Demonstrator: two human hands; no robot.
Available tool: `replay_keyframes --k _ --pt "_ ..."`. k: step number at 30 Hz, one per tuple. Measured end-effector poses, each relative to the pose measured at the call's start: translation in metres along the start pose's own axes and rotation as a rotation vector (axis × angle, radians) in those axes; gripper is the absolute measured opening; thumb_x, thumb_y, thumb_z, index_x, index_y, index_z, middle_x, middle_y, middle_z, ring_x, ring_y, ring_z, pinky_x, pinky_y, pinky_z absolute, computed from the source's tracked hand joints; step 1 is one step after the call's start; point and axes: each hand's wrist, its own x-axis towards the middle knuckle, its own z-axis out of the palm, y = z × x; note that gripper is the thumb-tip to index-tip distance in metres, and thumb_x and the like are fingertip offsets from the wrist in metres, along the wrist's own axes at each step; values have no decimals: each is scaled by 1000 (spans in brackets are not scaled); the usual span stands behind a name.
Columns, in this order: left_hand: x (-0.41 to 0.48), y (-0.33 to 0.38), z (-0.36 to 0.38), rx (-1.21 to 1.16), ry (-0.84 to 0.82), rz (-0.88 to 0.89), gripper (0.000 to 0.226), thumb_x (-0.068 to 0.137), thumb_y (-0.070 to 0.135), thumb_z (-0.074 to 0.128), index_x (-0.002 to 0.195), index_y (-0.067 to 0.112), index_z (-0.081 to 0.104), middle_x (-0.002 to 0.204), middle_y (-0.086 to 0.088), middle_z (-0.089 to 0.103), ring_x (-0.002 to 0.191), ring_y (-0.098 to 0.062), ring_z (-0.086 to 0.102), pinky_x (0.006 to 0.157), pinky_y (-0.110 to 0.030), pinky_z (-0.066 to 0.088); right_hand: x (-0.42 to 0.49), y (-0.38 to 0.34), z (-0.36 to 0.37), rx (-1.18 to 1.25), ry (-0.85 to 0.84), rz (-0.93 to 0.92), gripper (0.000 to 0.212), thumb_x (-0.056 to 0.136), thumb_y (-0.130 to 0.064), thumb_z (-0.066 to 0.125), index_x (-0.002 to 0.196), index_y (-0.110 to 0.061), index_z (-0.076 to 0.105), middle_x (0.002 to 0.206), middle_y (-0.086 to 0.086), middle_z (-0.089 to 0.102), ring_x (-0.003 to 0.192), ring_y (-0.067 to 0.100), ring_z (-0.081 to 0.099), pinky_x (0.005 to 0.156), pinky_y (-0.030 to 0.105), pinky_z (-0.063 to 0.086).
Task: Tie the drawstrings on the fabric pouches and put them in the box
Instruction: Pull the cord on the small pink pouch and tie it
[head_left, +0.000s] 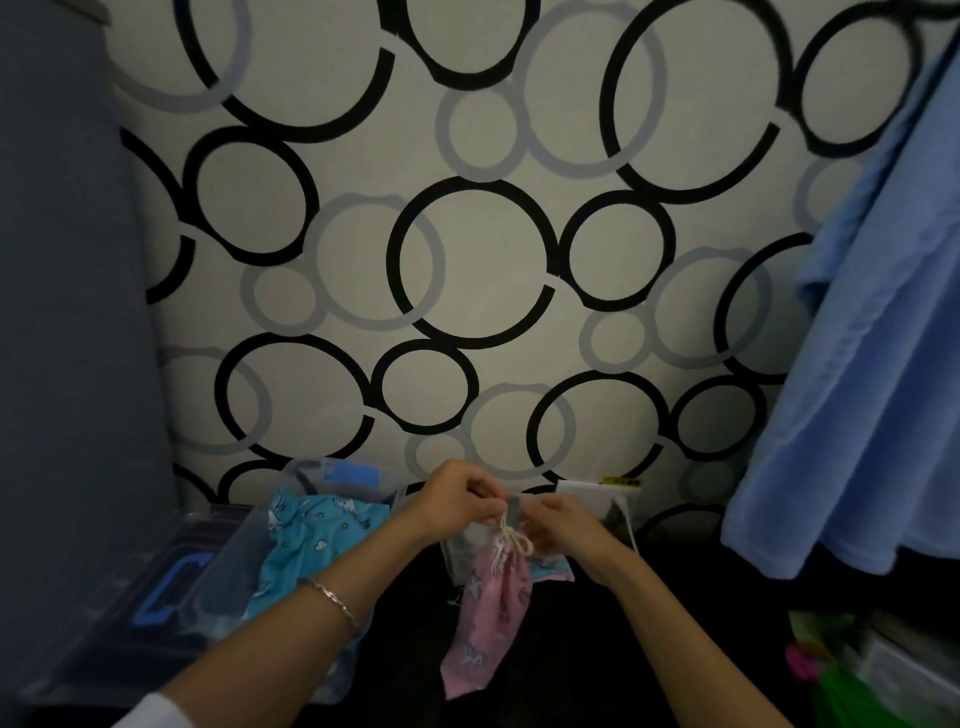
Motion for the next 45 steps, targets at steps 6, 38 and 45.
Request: replay_keyframes --k 6,38,45 --pt "2 0 1 -29 22 -19 16 84 0 69 99 -4 70 89 -17 70 69 -8 65 63 -12 53 4 -14 7 -40 -105 208 25 91 -38 63 80 -14 63 59 1 60 51 12 54 53 20 44" --pt "-3 2 15 -941 184 -625 13 88 -16 53 83 -6 58 82 -17 58 82 -21 59 77 -20 56 30 -2 3 -384 290 -3 38 80 -30 74 53 -10 55 54 11 61 48 12 45 48 21 36" --pt "4 -1 12 -1234 253 -688 23 92 -14 47 114 -12 57 92 -21 58 123 -28 53 107 -24 40 27 -7 5 47 206 150 21 83 -8 71 64 -4 63 68 12 62 45 12 42 40 20 31"
